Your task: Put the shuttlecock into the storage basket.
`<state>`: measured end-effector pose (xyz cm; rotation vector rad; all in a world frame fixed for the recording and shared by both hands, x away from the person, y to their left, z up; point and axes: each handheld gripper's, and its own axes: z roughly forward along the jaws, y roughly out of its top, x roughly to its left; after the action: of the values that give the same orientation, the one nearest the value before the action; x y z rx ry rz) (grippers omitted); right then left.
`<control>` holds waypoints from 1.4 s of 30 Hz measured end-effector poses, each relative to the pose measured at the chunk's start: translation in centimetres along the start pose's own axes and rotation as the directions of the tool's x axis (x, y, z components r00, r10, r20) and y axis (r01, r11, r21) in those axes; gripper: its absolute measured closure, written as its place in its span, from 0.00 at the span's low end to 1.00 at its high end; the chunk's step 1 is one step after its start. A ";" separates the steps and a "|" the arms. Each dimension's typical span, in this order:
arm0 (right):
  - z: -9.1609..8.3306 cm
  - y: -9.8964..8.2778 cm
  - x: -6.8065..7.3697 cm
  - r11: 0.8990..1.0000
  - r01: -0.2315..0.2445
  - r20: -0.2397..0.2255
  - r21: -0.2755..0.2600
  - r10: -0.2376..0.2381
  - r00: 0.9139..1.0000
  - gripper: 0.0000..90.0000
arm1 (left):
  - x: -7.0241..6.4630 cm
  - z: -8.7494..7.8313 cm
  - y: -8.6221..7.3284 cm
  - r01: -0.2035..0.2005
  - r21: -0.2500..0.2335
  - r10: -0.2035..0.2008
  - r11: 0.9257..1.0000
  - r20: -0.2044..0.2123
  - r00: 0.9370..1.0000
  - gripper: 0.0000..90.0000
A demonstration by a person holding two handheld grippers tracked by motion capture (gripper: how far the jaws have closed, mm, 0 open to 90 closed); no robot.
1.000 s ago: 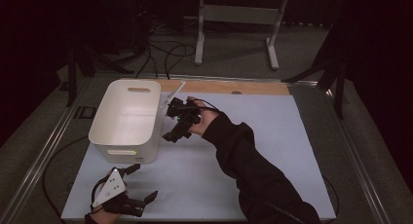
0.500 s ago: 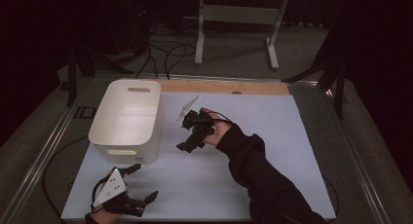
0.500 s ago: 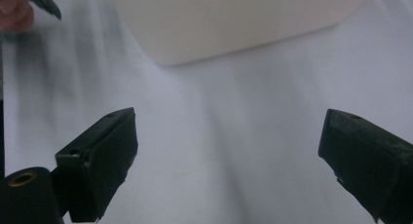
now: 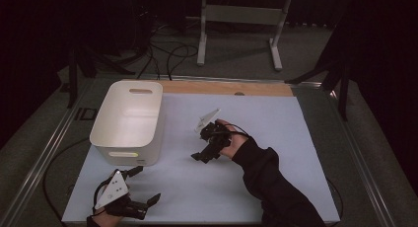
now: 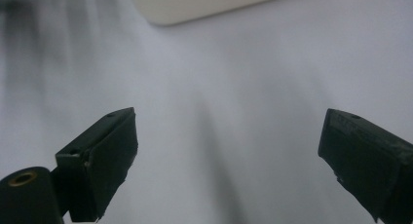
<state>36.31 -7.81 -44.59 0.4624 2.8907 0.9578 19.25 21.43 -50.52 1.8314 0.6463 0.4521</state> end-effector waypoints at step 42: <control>-3.7 -12.9 0.7 0.981 -0.095 0.040 -0.171 0.103 0.994 0.08 | 0.0 0.3 0.1 -0.007 0.005 0.007 1.000 0.009 1.000 0.00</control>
<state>31.75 -19.55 -49.28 0.6122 2.7354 1.1764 19.41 21.18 -50.52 1.8397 0.6352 0.4467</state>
